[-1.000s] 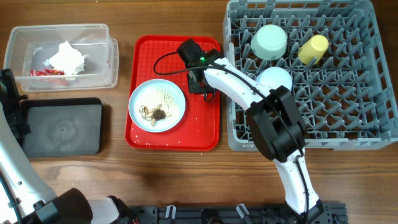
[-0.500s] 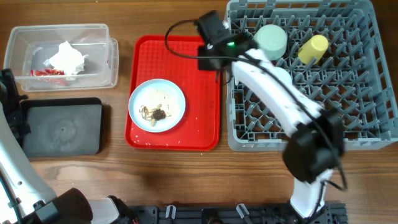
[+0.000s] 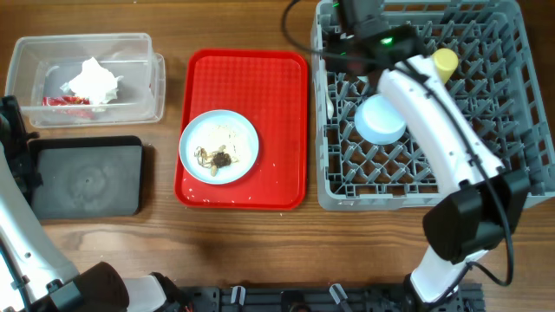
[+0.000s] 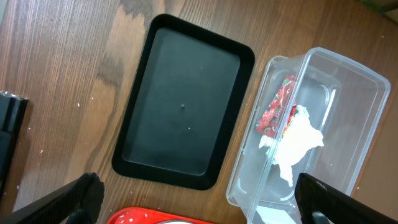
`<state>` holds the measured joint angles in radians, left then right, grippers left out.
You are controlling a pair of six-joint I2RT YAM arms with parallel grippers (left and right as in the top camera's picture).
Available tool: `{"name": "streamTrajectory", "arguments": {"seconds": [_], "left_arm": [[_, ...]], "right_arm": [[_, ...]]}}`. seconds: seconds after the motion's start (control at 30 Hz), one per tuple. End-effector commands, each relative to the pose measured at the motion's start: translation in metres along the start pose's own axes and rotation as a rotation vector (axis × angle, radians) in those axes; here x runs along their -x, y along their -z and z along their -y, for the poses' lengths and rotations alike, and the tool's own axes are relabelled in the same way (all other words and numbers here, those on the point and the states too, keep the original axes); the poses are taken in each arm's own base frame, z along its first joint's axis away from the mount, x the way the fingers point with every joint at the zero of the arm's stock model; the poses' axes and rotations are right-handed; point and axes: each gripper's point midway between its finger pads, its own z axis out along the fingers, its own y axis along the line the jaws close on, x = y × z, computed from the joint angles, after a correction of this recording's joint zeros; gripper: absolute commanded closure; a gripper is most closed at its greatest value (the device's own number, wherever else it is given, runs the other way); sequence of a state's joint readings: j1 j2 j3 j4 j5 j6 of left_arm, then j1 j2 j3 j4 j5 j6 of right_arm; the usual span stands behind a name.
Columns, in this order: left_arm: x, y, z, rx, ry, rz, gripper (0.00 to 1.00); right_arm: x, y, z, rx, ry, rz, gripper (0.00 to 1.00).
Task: Sort waste into correct bins and load items into the dishwasher rack
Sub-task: 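Carry the fork over the rack and drop it beside the spoon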
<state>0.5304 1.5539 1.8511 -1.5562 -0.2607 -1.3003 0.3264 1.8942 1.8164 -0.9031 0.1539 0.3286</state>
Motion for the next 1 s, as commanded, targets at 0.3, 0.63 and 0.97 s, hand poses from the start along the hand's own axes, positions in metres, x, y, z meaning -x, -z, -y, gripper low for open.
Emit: {"name": "streamTrajectory", "arguments": {"seconds": [0.3,0.63,0.97], "left_arm": [[0.002,-0.002,-0.001,0.009,0.019,0.005,0.00],[0.002,-0.002,-0.001,0.009,0.019,0.005,0.00],[0.002,-0.002,-0.001,0.009,0.019,0.005,0.00]], "right_arm": [[-0.051,-0.039,-0.011,0.282,0.098,-0.192,0.82],[-0.065,-0.054,-0.009,0.270,0.084,-0.250,0.73],[-0.068,-0.053,-0.008,0.260,0.027,-0.271,0.48]]}}
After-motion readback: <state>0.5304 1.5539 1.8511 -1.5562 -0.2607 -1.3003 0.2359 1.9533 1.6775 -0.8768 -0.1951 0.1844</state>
